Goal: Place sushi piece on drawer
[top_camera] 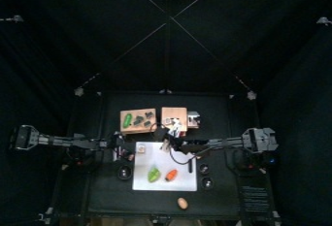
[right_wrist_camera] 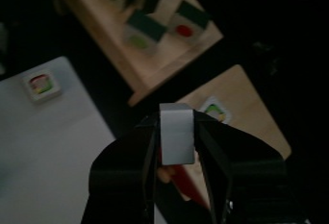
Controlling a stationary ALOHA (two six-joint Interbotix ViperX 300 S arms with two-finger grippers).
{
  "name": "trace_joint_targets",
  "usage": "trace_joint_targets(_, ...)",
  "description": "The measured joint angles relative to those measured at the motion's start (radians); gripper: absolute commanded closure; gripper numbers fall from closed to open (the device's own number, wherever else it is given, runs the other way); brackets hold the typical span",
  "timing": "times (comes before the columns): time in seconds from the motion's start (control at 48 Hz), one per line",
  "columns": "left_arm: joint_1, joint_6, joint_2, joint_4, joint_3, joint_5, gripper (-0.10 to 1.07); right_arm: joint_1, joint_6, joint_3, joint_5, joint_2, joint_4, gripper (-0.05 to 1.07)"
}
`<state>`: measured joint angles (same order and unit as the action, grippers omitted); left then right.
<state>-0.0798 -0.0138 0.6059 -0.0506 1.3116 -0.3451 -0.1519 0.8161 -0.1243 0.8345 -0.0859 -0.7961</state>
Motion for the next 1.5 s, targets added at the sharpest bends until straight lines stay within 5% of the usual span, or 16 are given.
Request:
trace_joint_targets(0.229, 0.002, 0.002, 0.0, 0.002, 0.0, 0.0, 0.03, -0.183, 0.0, -0.021, -0.107, -0.025, 0.118, 0.4)
trace_joint_targets(0.625, 0.002, 0.002, 0.0, 0.002, 0.0, 0.0, 0.03, -0.209, -0.003, -0.075, -0.14, -0.051, 0.181, 0.2)
trace_joint_targets(1.25, 0.002, 0.002, 0.002, 0.002, 0.0, 0.0, 0.03, -0.184, -0.003, -0.071, -0.101, -0.032, 0.14, 0.16)
trace_joint_targets(1.5, 0.002, 0.002, 0.0, 0.002, 0.0, 0.0, 0.03, -0.008, -0.002, -0.094, -0.092, 0.127, 0.12, 0.16)
